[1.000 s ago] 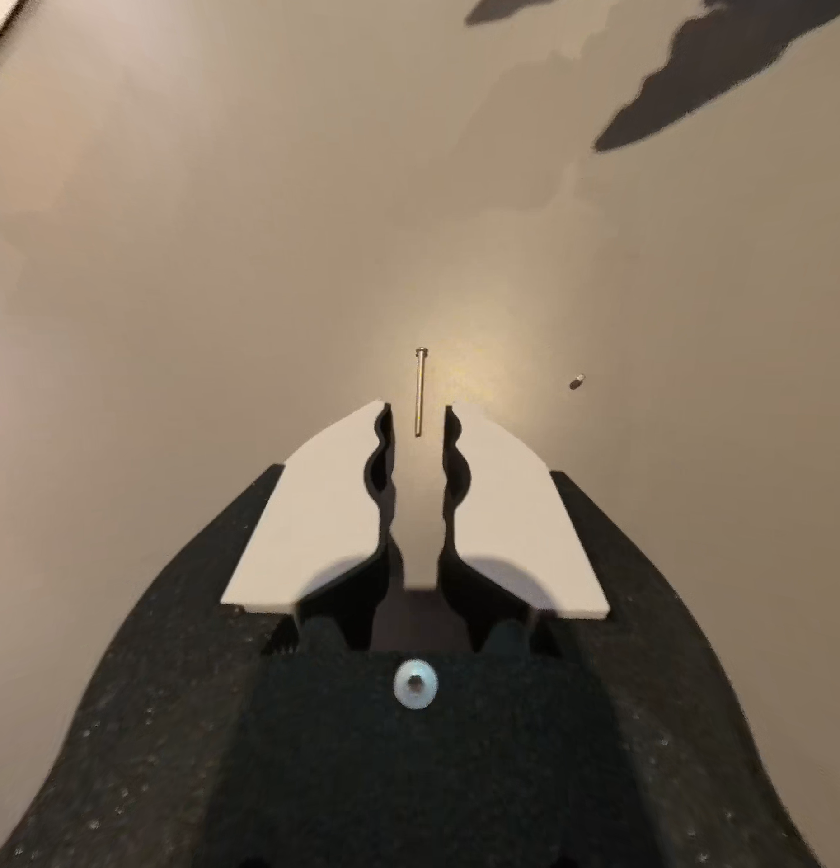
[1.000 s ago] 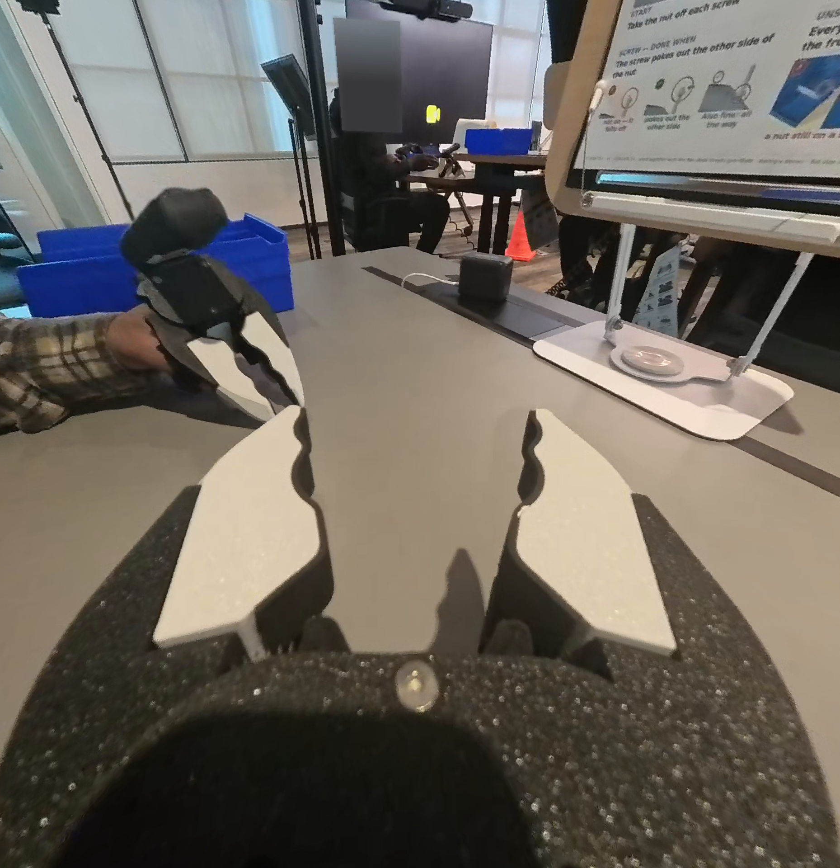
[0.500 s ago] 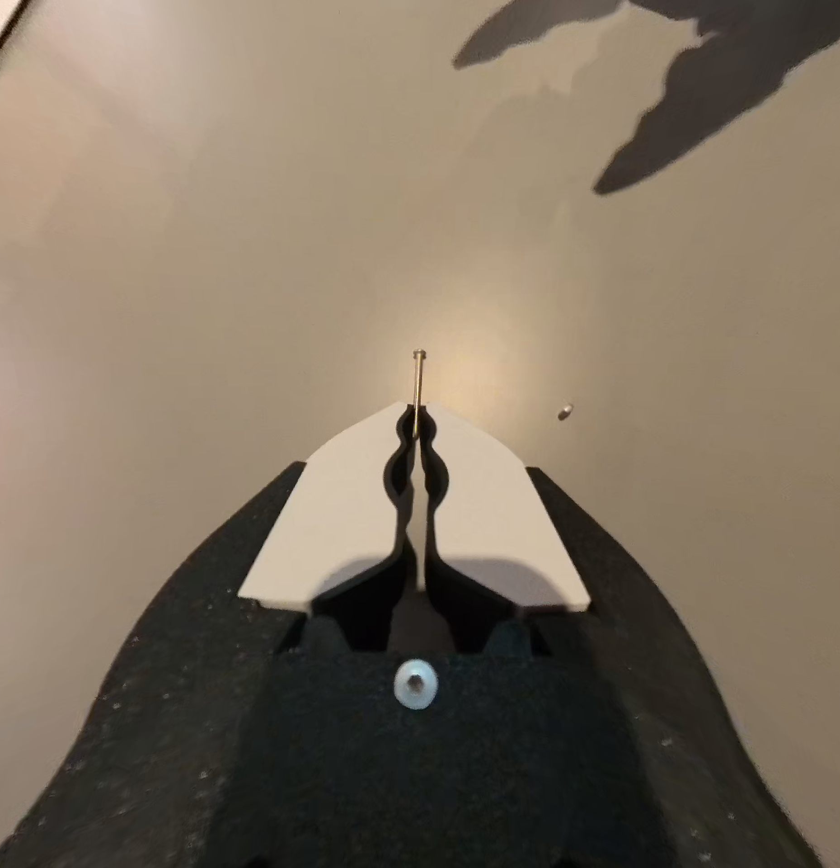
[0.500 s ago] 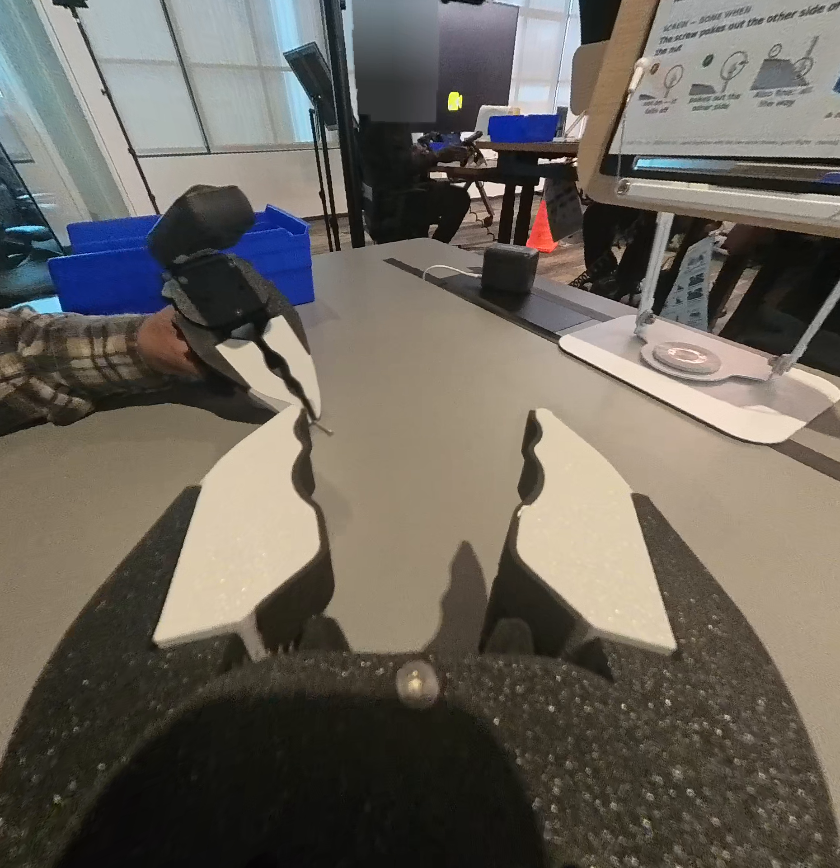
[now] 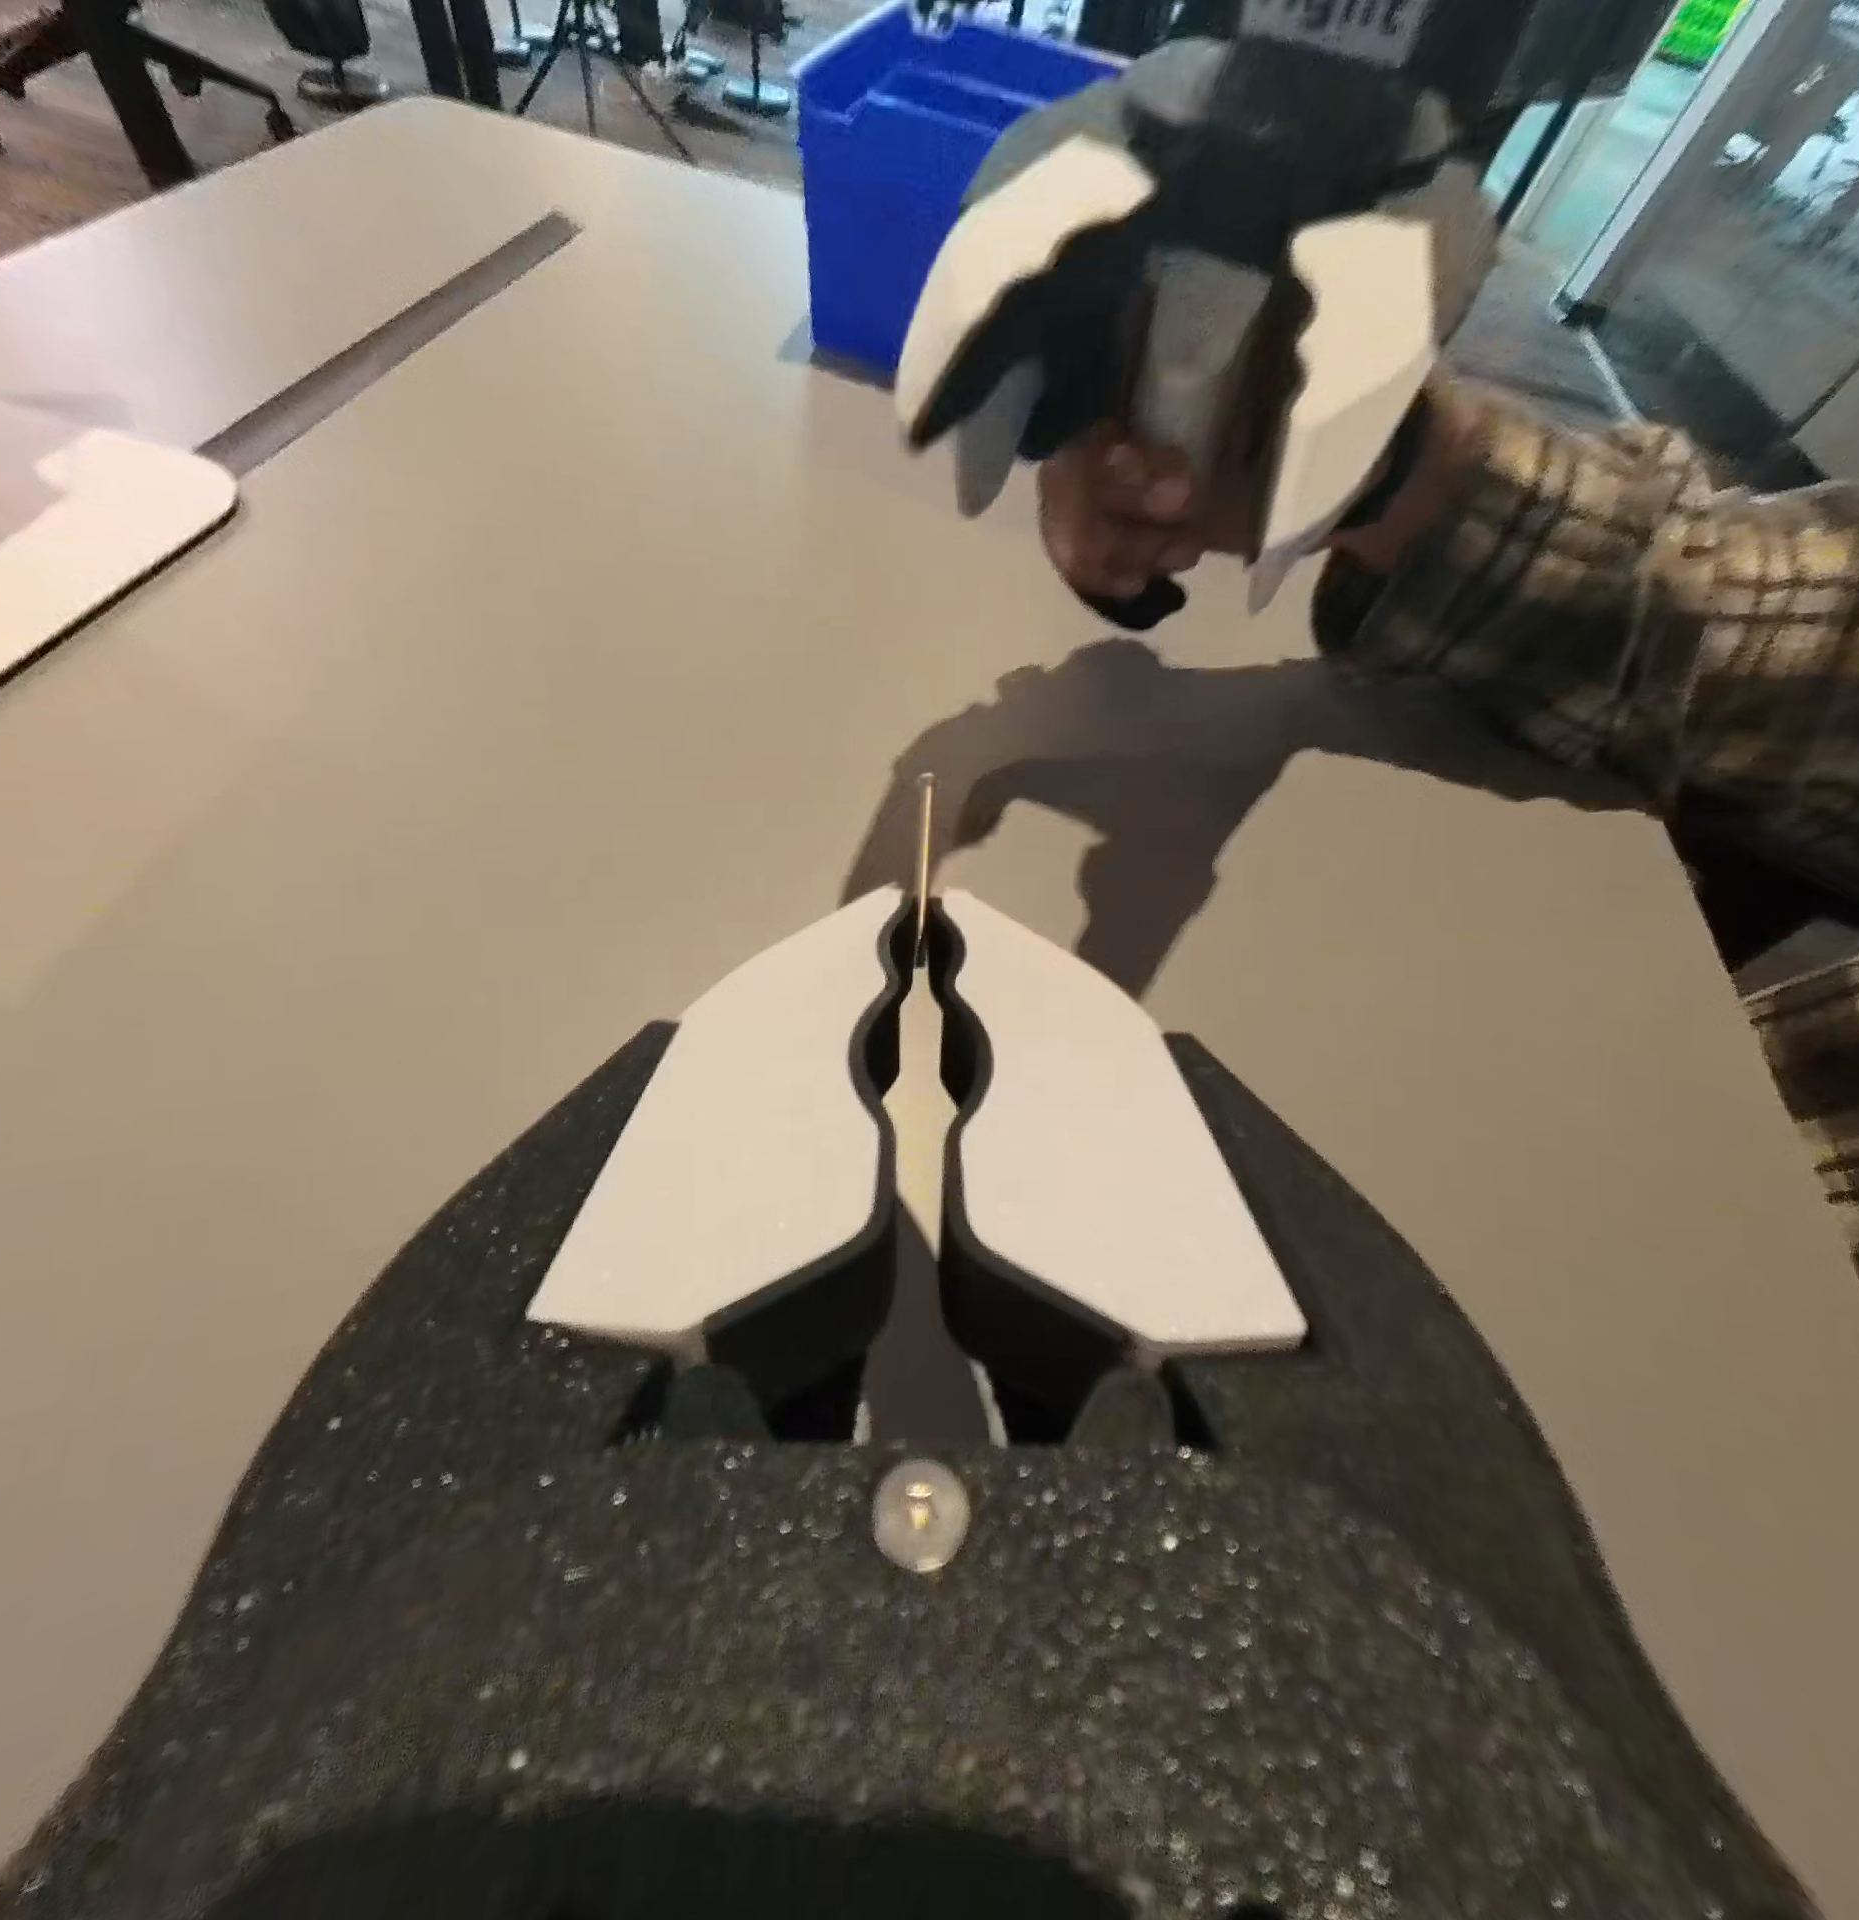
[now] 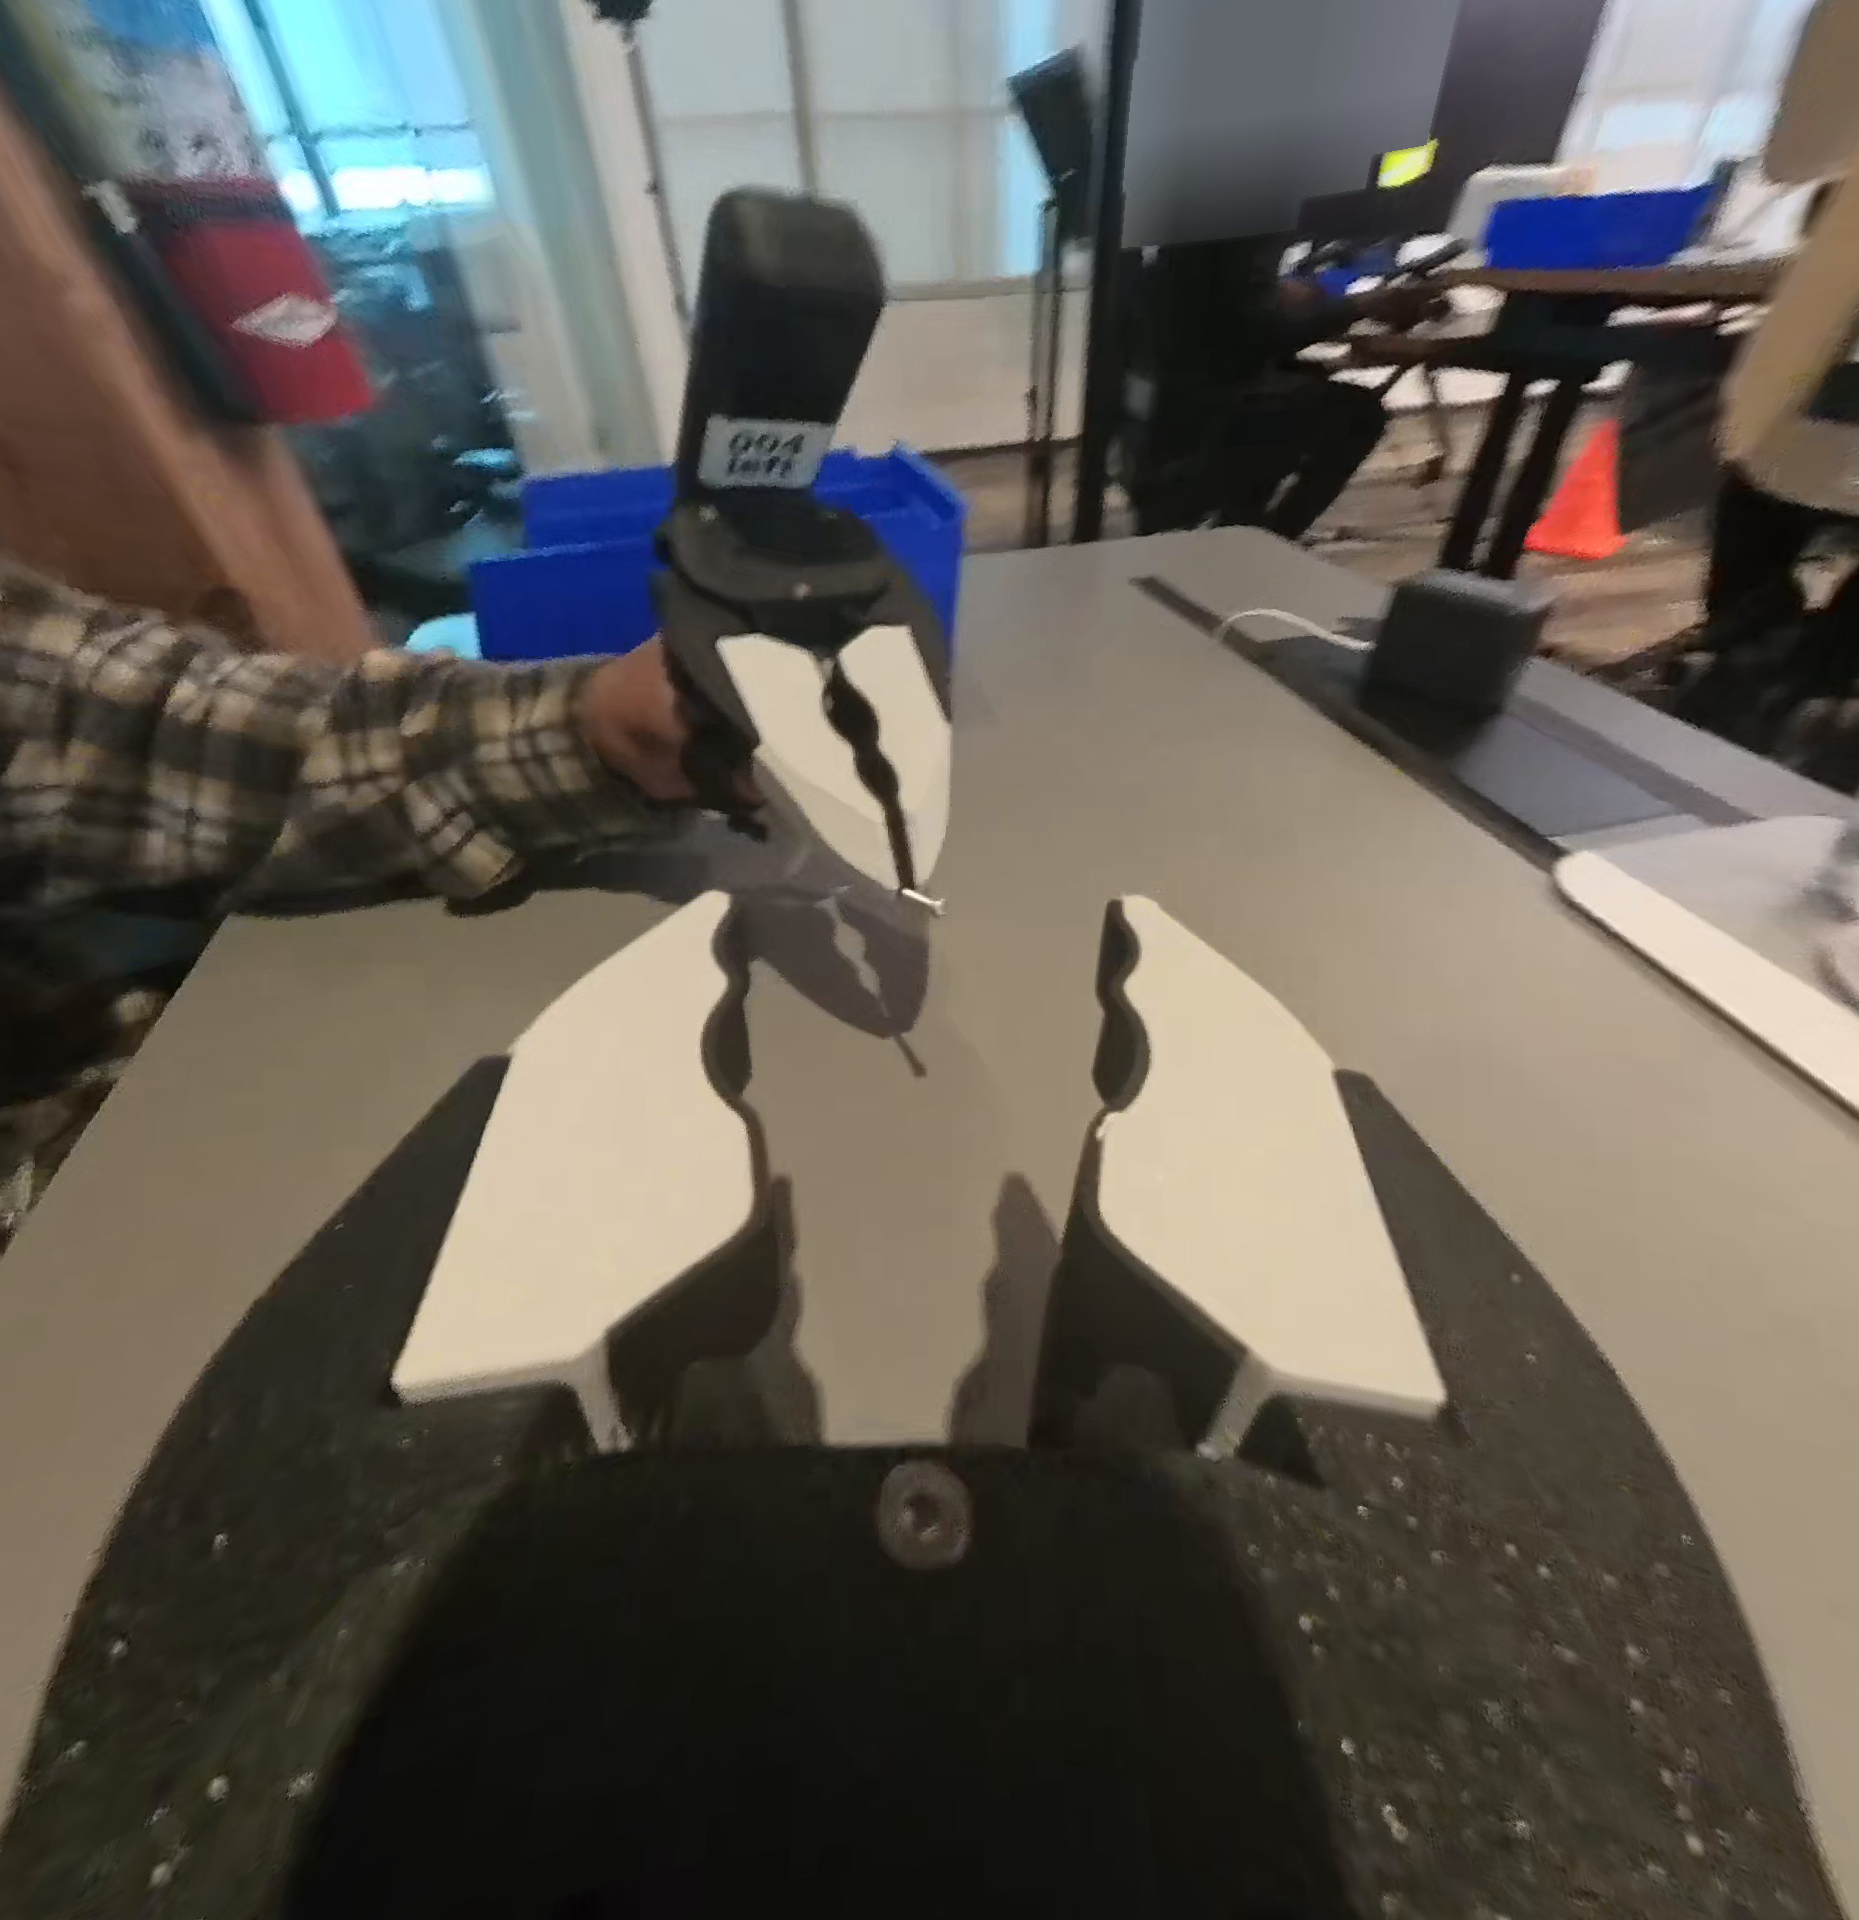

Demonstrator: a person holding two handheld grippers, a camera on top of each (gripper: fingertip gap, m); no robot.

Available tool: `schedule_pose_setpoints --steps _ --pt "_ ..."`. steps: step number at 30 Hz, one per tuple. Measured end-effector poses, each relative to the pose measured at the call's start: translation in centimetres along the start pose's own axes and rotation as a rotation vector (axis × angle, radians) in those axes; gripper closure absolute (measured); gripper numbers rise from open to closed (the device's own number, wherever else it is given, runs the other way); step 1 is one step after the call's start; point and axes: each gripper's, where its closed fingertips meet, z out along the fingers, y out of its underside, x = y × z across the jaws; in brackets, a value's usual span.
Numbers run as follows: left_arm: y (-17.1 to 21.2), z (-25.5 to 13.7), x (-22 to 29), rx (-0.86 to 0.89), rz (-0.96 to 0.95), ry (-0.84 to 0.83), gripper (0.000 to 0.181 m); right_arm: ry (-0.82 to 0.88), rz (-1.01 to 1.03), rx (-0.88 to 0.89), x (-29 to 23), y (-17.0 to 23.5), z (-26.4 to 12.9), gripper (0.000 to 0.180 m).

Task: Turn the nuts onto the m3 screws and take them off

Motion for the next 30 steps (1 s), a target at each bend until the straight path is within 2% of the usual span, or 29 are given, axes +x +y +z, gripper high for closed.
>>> schedule_pose_setpoints --steps 9,19,23,30 --pt "-1.7 1.0 2.4 0.08 0.024 0.089 0.18 -0.118 -0.037 -0.057 -1.2 2.3 1.9 0.141" --pt "-1.8 1.2 3.4 0.079 0.034 0.108 0.179 -0.165 -0.036 -0.017 -2.3 1.6 2.1 0.153" --pt "-1.7 1.3 3.7 0.074 0.043 0.113 0.179 -0.177 -0.055 -0.049 -2.7 2.0 2.3 0.155" --pt "-1.1 1.4 3.7 0.04 0.049 0.111 0.179 -0.18 -0.092 -0.095 -3.0 2.6 2.6 0.169"
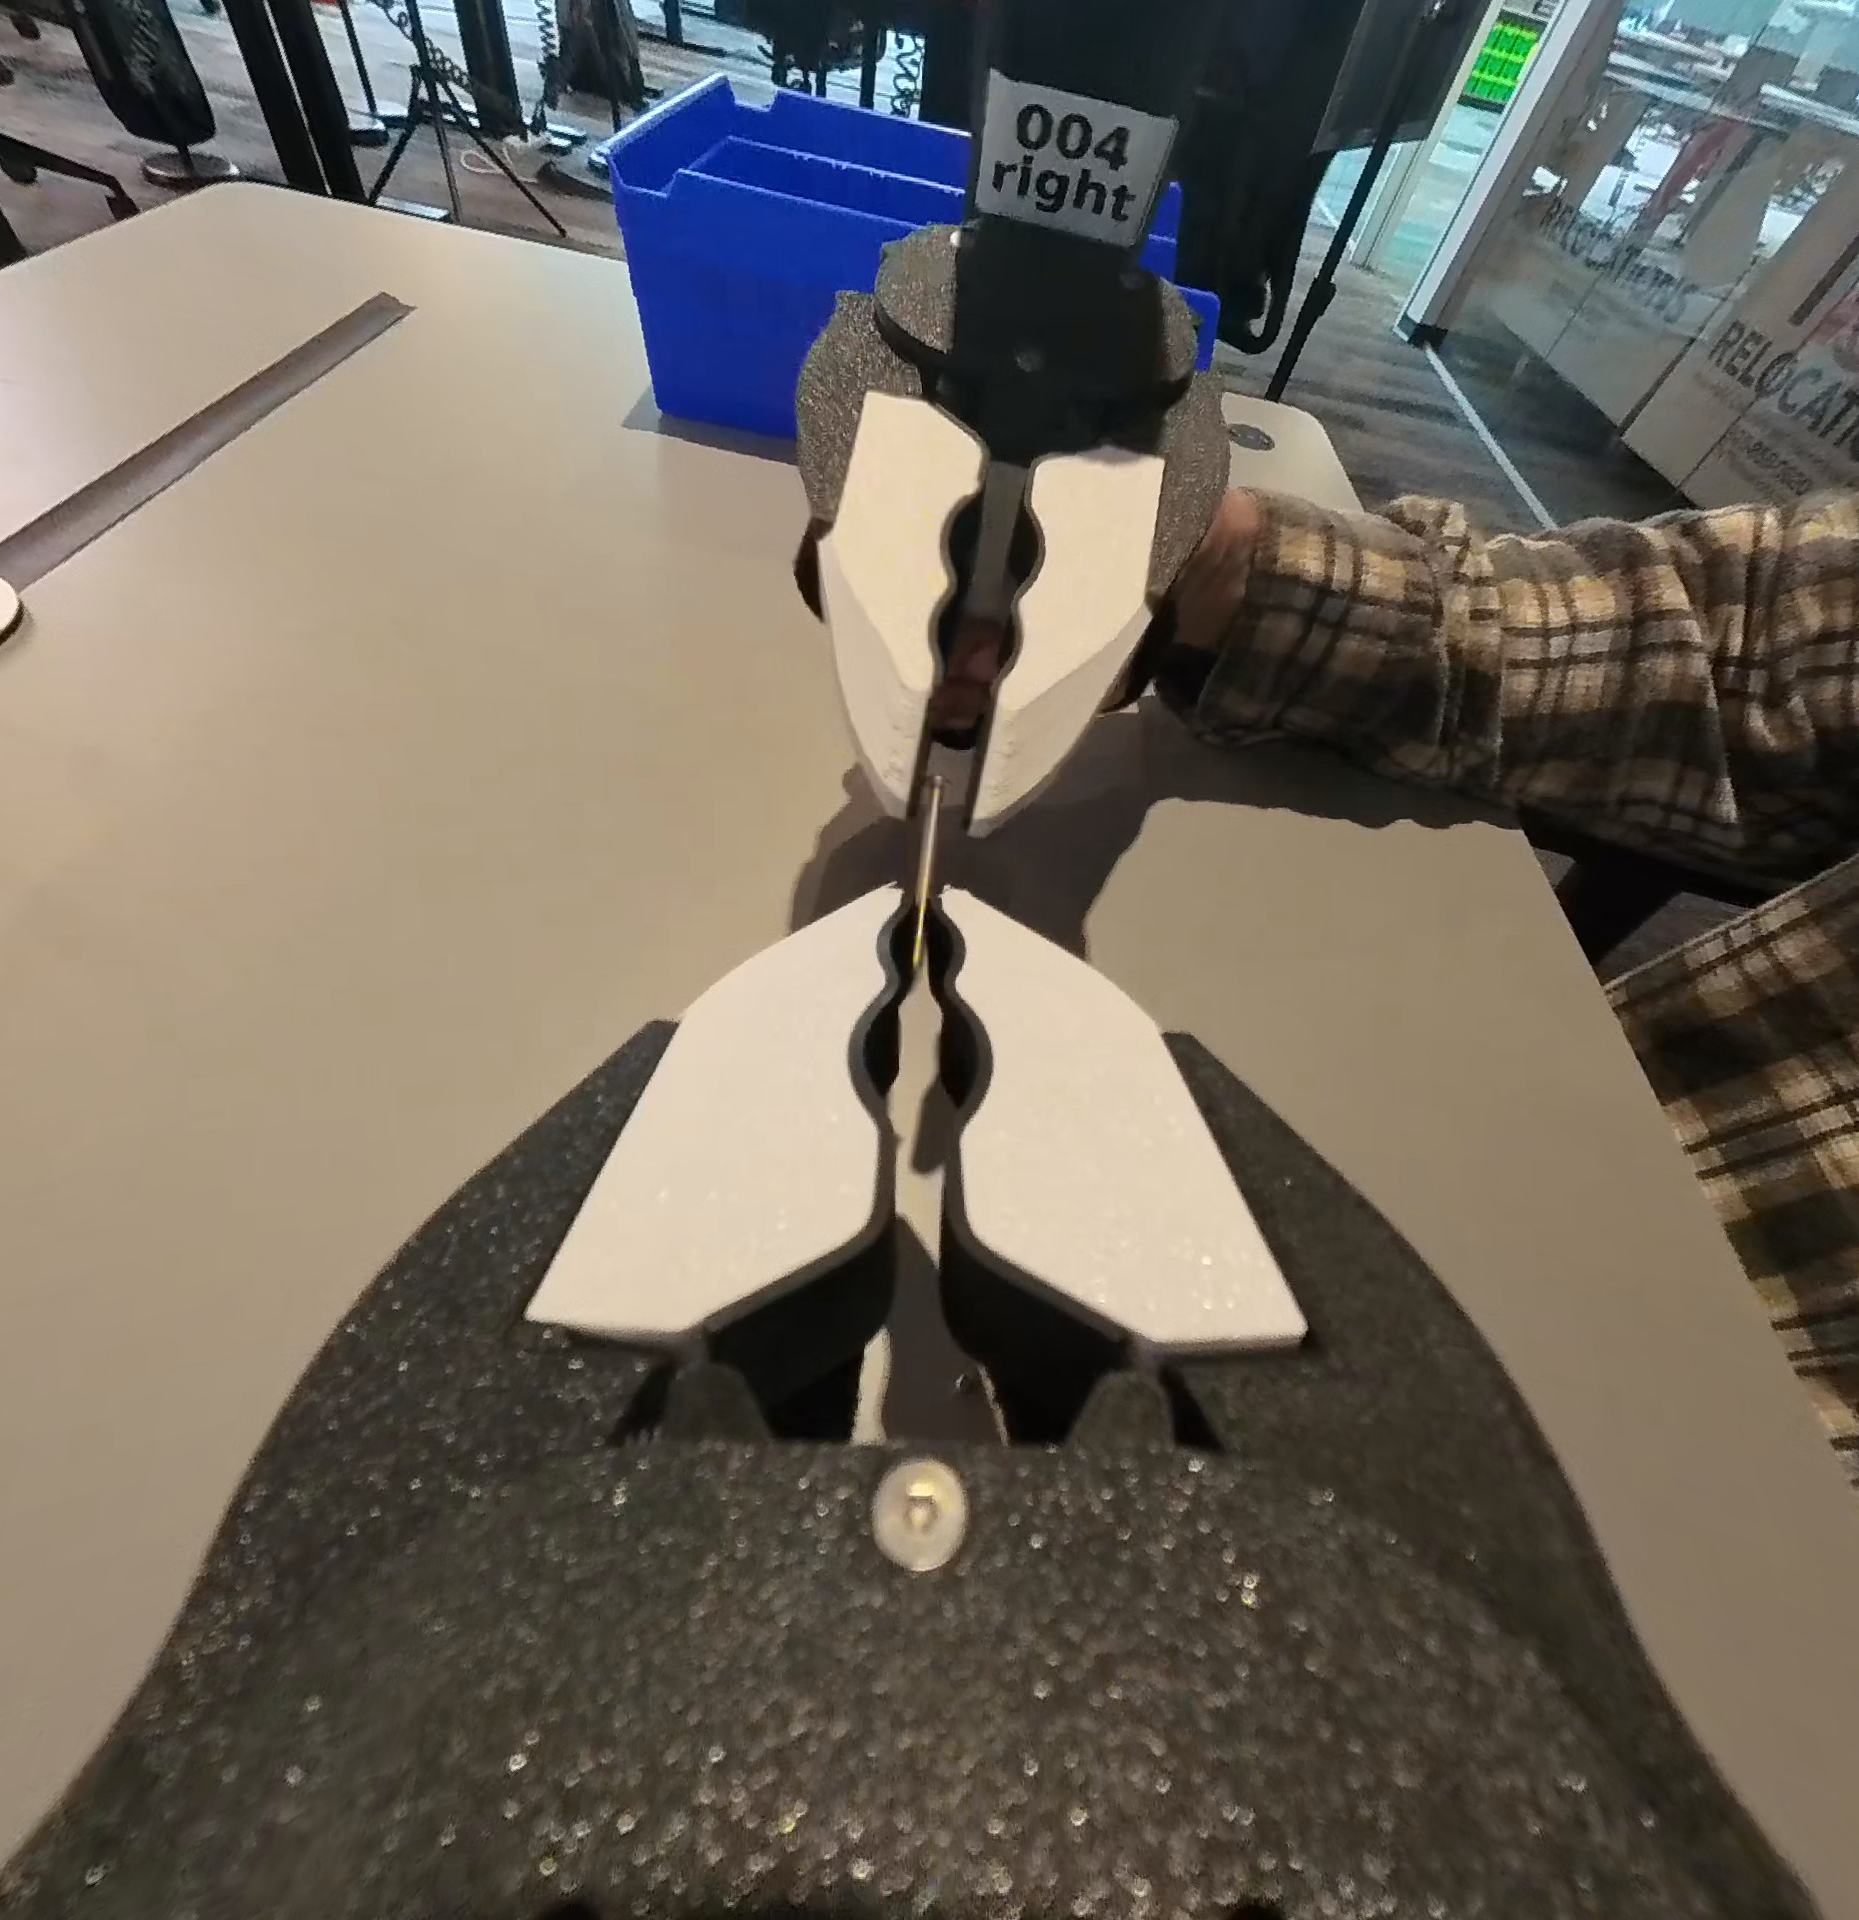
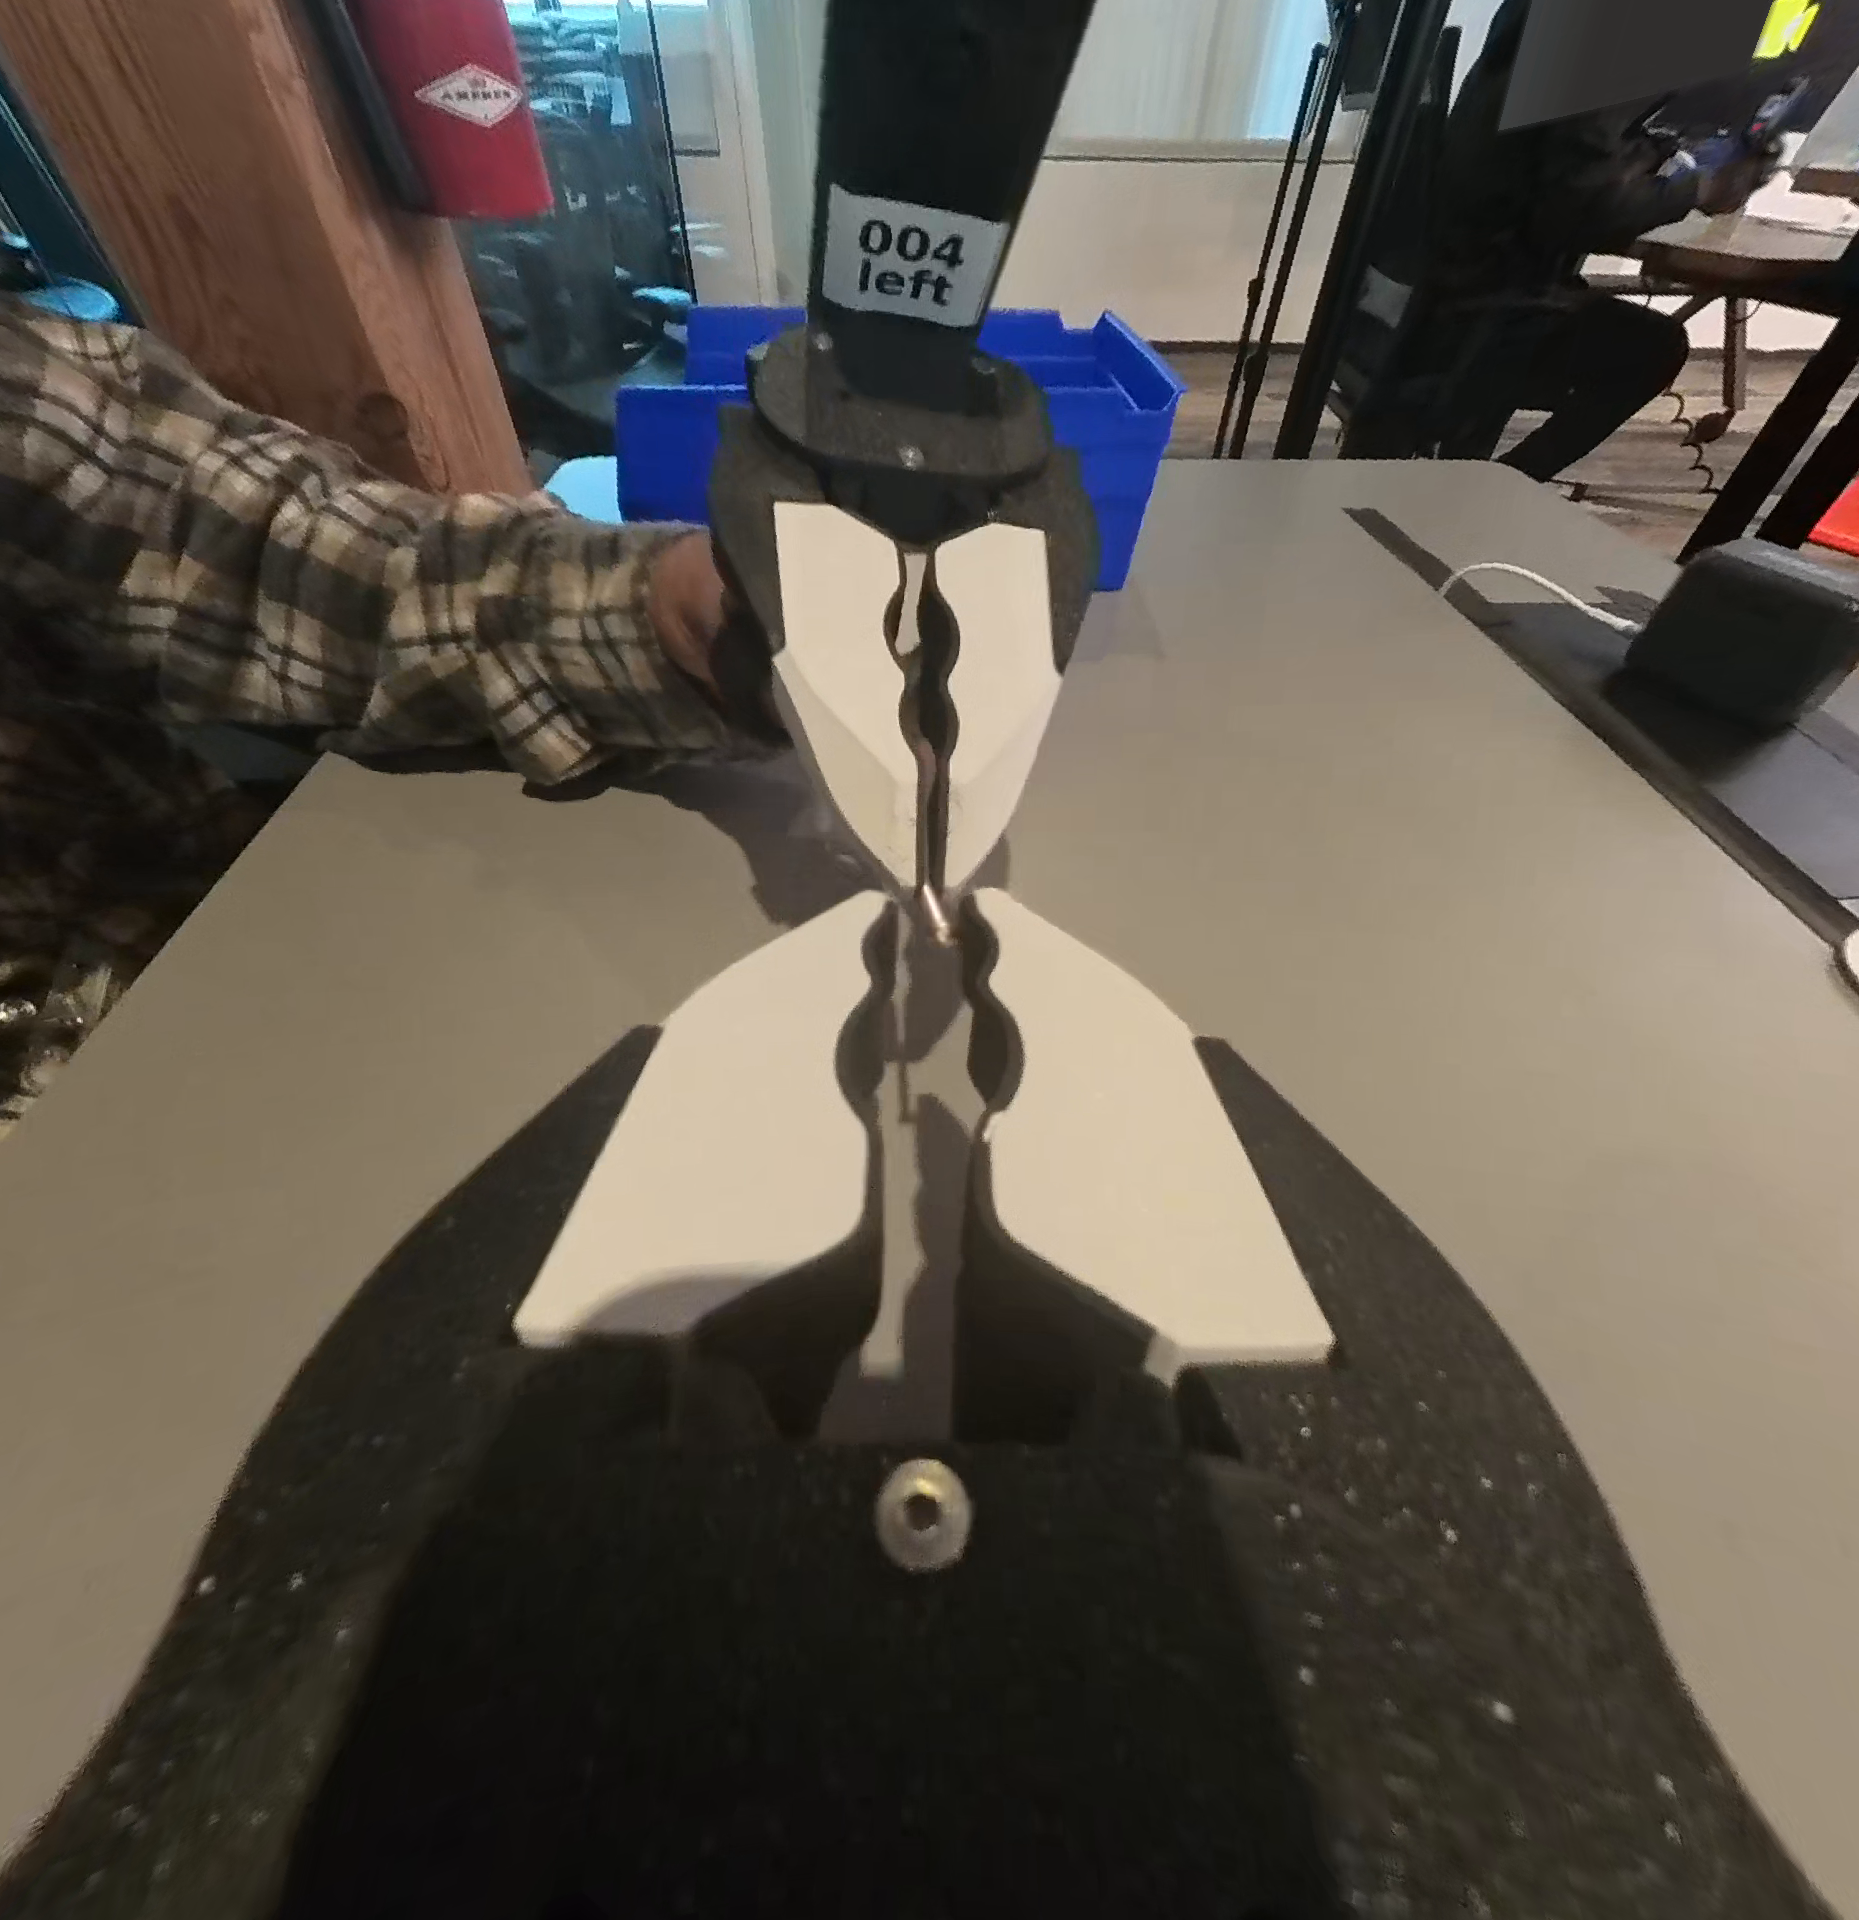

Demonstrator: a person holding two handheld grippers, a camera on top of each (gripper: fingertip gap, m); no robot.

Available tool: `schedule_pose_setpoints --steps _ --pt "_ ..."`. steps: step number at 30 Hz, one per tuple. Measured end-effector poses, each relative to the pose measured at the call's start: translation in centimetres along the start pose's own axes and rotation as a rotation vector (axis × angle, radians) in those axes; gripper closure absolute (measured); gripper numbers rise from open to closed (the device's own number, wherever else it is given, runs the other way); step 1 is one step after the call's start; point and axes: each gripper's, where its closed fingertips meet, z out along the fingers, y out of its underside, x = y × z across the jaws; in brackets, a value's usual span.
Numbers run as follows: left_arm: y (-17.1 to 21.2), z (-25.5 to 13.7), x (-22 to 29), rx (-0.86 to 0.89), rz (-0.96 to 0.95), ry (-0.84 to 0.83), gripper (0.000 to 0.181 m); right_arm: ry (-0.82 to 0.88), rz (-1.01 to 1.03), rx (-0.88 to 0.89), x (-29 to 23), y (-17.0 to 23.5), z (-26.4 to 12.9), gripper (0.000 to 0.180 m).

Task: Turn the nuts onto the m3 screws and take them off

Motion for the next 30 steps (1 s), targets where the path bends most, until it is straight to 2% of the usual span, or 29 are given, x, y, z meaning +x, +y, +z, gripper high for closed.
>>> schedule_pose_setpoints --steps 3,16,21,25,30 --pt "0.0 -0.1 0.1 0.002 0.0 0.006 0.18 0.008 -0.019 -0.014 0.0 0.1 0.1 0.174" --pt "-0.7 -0.4 0.0 0.044 -0.006 0.006 0.179 0.033 -0.044 -0.028 0.1 -0.1 0.1 0.176" --pt "-1.4 -0.9 -0.6 0.101 -0.029 -0.012 0.163 0.056 -0.018 0.011 0.6 -0.5 -0.1 0.176" --pt "-3.1 -2.1 -1.5 0.235 -0.047 -0.055 0.146 0.1 0.029 0.102 1.5 -1.3 -0.4 0.176" --pt "-7.1 -5.6 -1.5 0.54 -0.089 -0.011 0.154 0.171 0.163 0.375 2.7 -4.8 -1.4 0.176"
